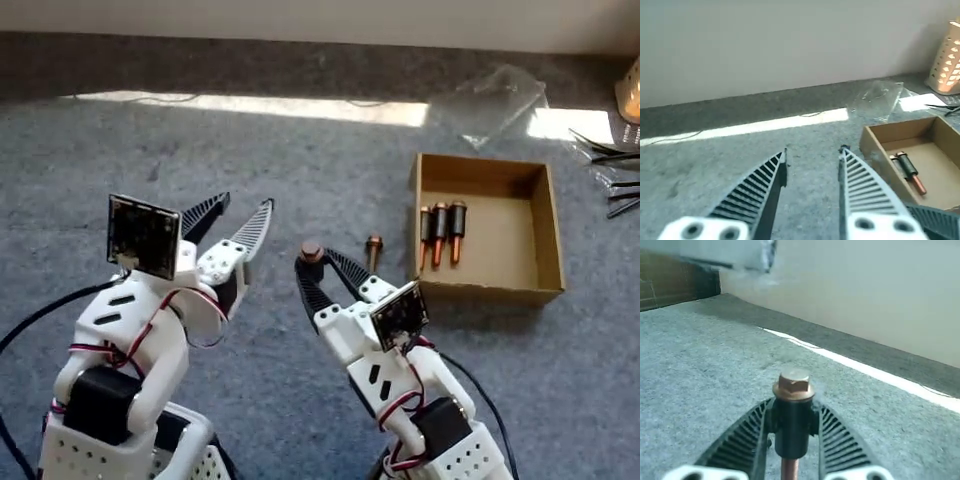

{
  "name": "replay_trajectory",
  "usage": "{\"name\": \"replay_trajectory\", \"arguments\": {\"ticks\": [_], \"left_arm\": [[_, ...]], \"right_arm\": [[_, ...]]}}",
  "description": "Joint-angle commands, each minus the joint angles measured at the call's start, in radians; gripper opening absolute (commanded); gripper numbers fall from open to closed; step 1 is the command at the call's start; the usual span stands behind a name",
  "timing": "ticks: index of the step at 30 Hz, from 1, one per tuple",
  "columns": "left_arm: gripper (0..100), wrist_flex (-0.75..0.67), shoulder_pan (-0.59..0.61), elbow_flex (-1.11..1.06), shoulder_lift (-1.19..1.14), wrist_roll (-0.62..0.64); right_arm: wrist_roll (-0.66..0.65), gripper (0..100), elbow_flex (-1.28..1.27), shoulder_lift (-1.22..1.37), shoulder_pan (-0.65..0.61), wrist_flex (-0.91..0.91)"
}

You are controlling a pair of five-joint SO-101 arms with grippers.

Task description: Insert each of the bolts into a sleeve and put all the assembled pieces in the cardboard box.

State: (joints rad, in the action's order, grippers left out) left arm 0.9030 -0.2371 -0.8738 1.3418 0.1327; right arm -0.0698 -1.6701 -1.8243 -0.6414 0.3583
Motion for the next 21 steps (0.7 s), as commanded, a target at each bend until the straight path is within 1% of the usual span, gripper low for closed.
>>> {"name": "replay_trajectory", "arguments": {"ticks": [1,4,10,12,16,18,21], "left_arm": [[11,0.017,0.116,0.033,-0.008,-0.005],[1,0.017,0.151,-0.001,-0.008,-0.005],[2,0.017,0.166,-0.076,-0.008,-0.005],[1,0.017,0.17,-0.102,-0.008,-0.005],[1,0.015,0.232,-0.134,-0.008,-0.005],[1,0.015,0.268,-0.139,-0.008,-0.005],[1,0.015,0.283,-0.168,-0.008,-0.005]], "right_arm": [[-0.014,0.5,-0.113,-0.012,0.045,-0.008],[-0.011,0.5,-0.113,-0.012,0.102,-0.008],[-0.008,0.5,-0.081,-0.008,0.265,0.001],[-0.008,0.5,-0.025,-0.008,0.308,0.076],[-0.014,0.5,0.133,-0.008,0.374,0.249],[-0.014,0.5,0.203,-0.008,0.414,0.294],[-0.014,0.5,0.298,-0.005,0.458,0.348]]}}
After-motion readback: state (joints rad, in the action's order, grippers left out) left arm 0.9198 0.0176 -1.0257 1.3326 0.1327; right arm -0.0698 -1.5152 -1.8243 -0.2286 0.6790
